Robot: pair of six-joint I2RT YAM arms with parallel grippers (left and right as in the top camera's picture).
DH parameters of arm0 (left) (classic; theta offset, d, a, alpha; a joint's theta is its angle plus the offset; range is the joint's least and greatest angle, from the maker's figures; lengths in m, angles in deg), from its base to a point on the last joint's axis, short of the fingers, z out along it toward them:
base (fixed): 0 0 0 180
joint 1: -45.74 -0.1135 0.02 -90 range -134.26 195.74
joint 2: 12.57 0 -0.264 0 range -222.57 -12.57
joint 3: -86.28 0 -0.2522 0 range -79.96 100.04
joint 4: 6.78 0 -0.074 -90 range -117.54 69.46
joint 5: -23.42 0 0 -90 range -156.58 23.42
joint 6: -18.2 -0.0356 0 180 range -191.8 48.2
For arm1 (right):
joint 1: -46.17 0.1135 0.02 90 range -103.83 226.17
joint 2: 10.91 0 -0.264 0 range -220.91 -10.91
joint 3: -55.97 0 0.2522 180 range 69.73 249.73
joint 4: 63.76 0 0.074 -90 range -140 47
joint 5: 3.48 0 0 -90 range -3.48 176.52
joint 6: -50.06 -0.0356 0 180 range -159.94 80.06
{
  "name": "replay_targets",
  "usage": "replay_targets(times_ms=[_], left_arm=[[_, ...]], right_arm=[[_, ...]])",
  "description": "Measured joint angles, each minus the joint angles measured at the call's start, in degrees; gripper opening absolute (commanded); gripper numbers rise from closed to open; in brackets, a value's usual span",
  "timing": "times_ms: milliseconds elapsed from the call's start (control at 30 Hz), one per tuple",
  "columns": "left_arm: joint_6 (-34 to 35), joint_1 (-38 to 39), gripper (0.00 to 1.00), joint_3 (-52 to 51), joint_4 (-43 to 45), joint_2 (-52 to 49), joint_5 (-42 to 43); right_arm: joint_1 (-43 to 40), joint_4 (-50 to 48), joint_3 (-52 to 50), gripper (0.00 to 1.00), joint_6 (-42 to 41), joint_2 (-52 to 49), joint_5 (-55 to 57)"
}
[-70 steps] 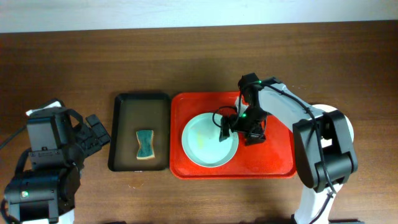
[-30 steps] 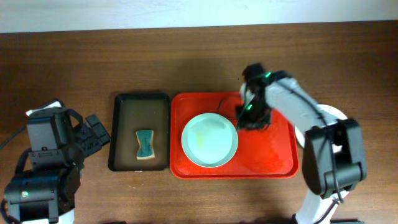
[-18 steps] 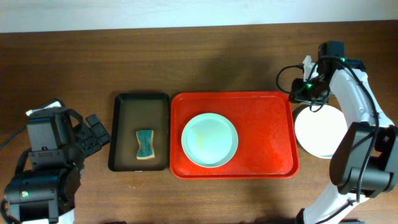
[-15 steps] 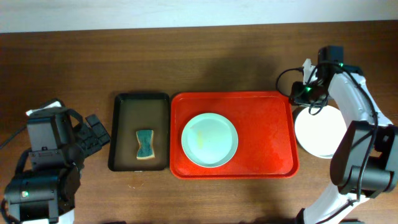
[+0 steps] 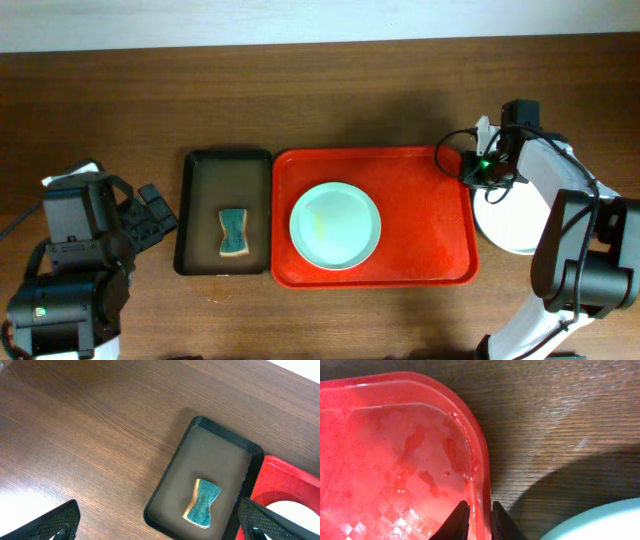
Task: Clean dirty plates on tray and stack at the side
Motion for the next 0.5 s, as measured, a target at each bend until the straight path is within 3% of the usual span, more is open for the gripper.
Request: replay_targets(times_ms=[67, 167, 200, 300, 367, 500], left_arm=[[0.0, 0.0, 0.99, 0.0, 0.0, 0.0, 0.0], [0.0, 0.0, 0.99, 0.0, 0.0, 0.0, 0.0], [0.0, 0.0, 0.99, 0.0, 0.0, 0.0, 0.0], [0.0, 0.0, 0.99, 0.0, 0.0, 0.0, 0.0], [0.0, 0.0, 0.99, 0.0, 0.0, 0.0, 0.0], [0.0, 0.0, 0.99, 0.0, 0.0, 0.0, 0.0]], right_arm=[[0.0, 0.3, -0.3, 0.23, -0.7, 0.0, -0.4], [0.0, 0.2, -0.3, 0.47, -1.0, 0.0, -1.6], [0.0, 0.4, -0.3, 0.5, -1.0, 0.0, -1.9], [0.0, 13.7, 6.9, 0.53, -1.7, -0.3, -2.4], [0.9, 28.4, 18.4, 0.53, -2.3, 0.0, -3.5], [6.1, 35.6, 18.6, 0.53, -2.4, 0.5, -6.0]])
